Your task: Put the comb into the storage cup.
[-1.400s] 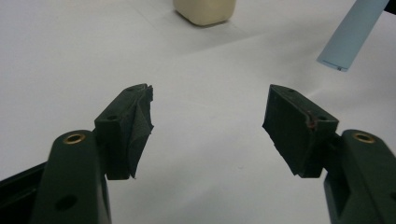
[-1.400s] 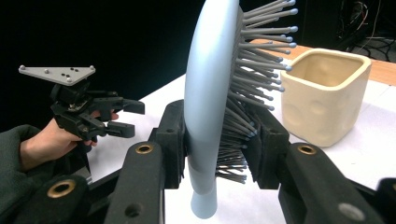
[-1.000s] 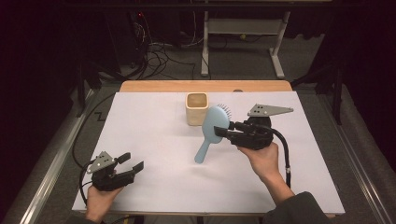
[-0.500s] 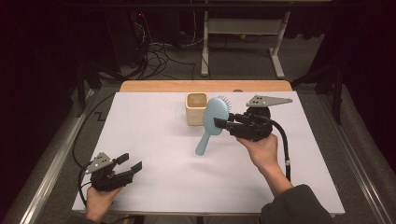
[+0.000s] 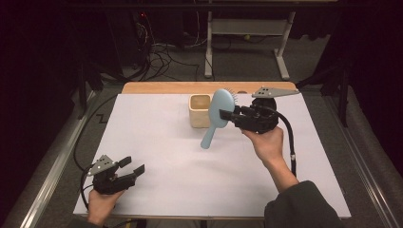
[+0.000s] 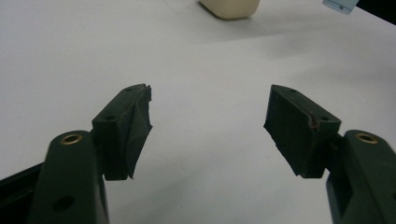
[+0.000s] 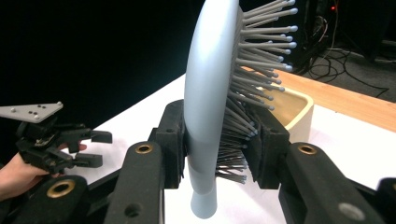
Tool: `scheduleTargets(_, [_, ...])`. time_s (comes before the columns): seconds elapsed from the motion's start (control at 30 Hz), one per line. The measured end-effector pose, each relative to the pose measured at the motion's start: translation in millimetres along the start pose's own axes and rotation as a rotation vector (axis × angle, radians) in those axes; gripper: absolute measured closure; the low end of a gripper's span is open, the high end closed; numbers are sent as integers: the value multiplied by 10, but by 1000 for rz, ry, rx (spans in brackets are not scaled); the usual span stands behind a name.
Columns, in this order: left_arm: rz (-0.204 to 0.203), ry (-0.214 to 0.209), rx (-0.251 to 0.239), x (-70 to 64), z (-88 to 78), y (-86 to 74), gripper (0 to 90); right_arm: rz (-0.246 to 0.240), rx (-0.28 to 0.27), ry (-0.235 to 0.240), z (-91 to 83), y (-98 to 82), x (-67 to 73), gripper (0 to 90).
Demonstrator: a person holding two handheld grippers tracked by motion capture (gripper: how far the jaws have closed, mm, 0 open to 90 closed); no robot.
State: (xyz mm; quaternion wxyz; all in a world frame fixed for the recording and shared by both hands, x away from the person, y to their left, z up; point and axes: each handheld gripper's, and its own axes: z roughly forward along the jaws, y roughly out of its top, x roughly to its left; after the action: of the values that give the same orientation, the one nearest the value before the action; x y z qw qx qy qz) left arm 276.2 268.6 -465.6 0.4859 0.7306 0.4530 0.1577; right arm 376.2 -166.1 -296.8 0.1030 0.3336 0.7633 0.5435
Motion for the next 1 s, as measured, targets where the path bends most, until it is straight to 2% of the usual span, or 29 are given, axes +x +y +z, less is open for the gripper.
scheduleTargets(0.4, [5, -1, 0, -8, 11, -2, 319, -1, 1, -29, 45, 182, -56, 633])
scheduleTargets(0.77, [11, 0, 2, -4, 10, 3, 317, -13, -15, -54, 67, 357, -65, 634])
scheduleTargets(1.0, [17, 1, 2, -7, 10, 3, 319, 1, -36, -56, 92, 465, -98, 633])
